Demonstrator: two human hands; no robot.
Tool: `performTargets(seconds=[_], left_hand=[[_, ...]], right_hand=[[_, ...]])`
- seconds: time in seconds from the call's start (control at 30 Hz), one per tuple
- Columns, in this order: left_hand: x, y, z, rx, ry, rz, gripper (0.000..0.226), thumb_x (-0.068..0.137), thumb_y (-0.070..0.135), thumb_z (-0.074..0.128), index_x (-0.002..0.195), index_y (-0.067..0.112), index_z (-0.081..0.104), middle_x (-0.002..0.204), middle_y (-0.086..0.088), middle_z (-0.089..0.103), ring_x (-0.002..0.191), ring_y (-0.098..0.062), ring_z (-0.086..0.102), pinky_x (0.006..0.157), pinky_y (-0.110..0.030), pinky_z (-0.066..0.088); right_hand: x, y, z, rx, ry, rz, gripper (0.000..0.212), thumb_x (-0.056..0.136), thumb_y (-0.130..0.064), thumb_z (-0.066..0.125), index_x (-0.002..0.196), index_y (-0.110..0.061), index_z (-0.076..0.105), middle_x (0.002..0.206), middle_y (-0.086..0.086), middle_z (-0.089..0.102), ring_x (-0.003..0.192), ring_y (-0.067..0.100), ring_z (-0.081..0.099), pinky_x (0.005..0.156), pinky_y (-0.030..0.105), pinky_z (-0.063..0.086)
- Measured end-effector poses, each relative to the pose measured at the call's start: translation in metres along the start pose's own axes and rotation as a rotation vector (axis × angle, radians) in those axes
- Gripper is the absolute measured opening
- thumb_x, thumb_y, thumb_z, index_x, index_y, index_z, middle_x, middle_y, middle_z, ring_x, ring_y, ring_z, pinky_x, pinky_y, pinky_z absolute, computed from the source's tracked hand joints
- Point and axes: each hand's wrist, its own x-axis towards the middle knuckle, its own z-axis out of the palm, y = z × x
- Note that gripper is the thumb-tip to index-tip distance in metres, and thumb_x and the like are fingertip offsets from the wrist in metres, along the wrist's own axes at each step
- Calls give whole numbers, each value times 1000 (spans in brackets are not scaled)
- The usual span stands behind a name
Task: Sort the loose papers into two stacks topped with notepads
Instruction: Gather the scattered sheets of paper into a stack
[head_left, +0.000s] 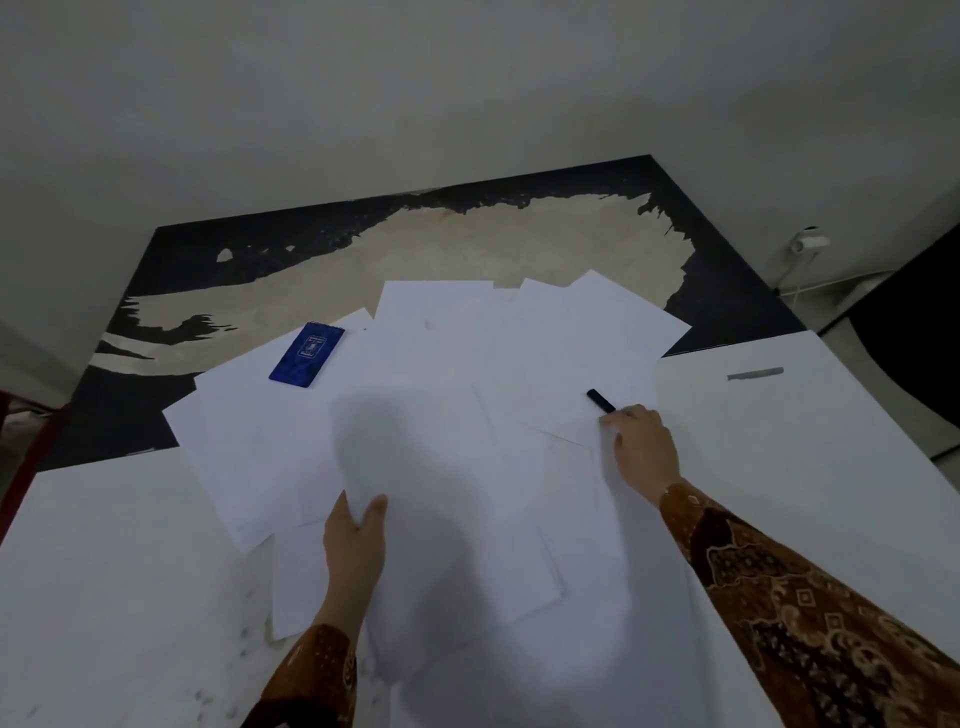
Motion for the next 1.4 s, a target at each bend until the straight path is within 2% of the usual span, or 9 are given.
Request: performTargets(seconds=[0.2,0.37,0.53,0.7,0.77,0.83,1.0,1.13,1.4], left_hand=[[21,-5,10,-4,-9,-60,35,92,25,59,122,7,56,114,-13,64,104,-35,60,92,-52,50],[29,-16,13,-32,-54,-117,36,90,27,62,120,7,58,112,-13,65,103,-35,61,92,-53,50],[38,-23,9,-46,-103,-150,32,85,30,68,106,6,63,100,-12,68,93,-32,64,86,-51,54],[46,-25,5,-77,-138,-204,32,83,29,71,105,7,65,98,-11,69,90,-32,65,82,-49,55],[45,-25,5,-94,-137,-204,32,84,28,70,107,7,65,99,-11,68,91,-32,65,83,-48,55],[45,-24,6,-102,-135,-206,33,84,28,70,109,8,64,100,-10,68,91,-31,65,84,-49,55],[44,-23,5,-116,-145,-227,36,84,26,71,112,5,64,103,-13,68,91,-32,65,83,-48,55],[43,-21,4,-115,-152,-226,35,85,29,68,111,6,63,102,-14,68,91,-33,65,82,-49,55],[40,-7,-2,-207,-160,-378,50,97,52,36,101,9,61,90,-17,64,84,-35,62,75,-39,53]], right_hand=[[5,30,-6,68,128,174,31,91,-2,49,118,-2,63,114,18,56,104,34,50,87,42,46],[5,11,-1,-62,162,20,36,87,-21,61,120,-10,58,139,17,43,125,37,41,99,48,38],[17,-41,14,20,-176,-199,80,86,-47,59,150,-21,18,160,8,5,148,26,0,117,43,7],[36,-41,19,-50,-129,-182,43,96,-35,47,135,-15,47,147,8,40,135,28,34,102,40,32],[39,-43,17,-149,-9,-281,17,91,-12,56,105,-7,63,107,11,65,97,27,59,66,30,42],[40,-46,11,-204,98,-291,18,69,9,67,75,-5,58,62,6,58,53,16,48,43,20,17],[38,-50,-6,200,246,-78,15,97,-9,45,92,-5,59,70,8,60,60,20,50,54,28,36],[4,-68,-12,424,87,-250,11,96,-10,50,93,-8,61,74,0,61,62,10,52,60,17,39],[-85,-65,39,225,-218,-743,8,85,-14,59,89,-16,66,87,-3,67,84,8,57,77,18,39]])
